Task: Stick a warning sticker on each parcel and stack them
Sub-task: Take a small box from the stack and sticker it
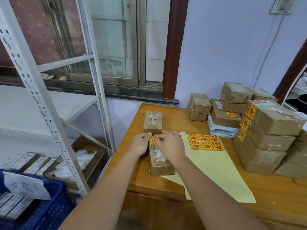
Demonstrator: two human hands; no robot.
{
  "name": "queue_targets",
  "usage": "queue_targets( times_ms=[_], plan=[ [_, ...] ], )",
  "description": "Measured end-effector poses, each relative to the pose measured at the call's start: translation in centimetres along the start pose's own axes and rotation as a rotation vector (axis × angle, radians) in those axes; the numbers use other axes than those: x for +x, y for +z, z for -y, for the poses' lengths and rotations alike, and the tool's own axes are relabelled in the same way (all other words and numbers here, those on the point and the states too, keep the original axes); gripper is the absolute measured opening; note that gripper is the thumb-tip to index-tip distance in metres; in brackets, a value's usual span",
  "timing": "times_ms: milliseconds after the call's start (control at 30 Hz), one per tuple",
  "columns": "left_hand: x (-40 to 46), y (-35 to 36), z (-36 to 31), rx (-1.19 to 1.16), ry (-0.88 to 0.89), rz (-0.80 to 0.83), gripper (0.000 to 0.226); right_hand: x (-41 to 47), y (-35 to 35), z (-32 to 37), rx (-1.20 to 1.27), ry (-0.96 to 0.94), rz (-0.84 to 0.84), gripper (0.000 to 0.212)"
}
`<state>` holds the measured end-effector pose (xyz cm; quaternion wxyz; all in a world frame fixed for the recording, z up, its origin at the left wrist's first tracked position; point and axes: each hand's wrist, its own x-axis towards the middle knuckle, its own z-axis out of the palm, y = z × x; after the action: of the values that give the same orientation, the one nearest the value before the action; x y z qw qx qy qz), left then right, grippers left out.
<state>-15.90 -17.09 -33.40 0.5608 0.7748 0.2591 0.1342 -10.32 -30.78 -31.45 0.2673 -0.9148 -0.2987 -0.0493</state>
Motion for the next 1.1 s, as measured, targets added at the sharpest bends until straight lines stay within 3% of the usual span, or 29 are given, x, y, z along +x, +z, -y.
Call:
queue_targets(
  times_ms=[267,467,733,933,1100],
  plan=[
    [-0.7,-0.1,-0.1,-0.131,-0.048,-0.021,0.041,-0.3,0.0,-0.2,0.072,0.043,-0.035,0.029],
    [-1.3,-0.6,0.0,-0.241,-0.064,-0.011,0.013,-0.1,-0.1,-0.2,0.096,0.06,-0.03,0.027],
    [-2.3,-1.1,0.6,-0.259,-0.018,0.068,0.035,0.1,0.1,-0.4,0.113,0.083,-0.031,0.026],
    [-2.6,-1.2,0.7,-0.174,0.01,0.144,0.021,0.1,0.4,-0.6,0.204,0.087,-0.021,0.025],
    [-2.5,1.1,0.7,-0.093,0.047,0.0,0.025,0.7,0.9,-0.9,0.32,0.072,0.057,0.037]
  ],
)
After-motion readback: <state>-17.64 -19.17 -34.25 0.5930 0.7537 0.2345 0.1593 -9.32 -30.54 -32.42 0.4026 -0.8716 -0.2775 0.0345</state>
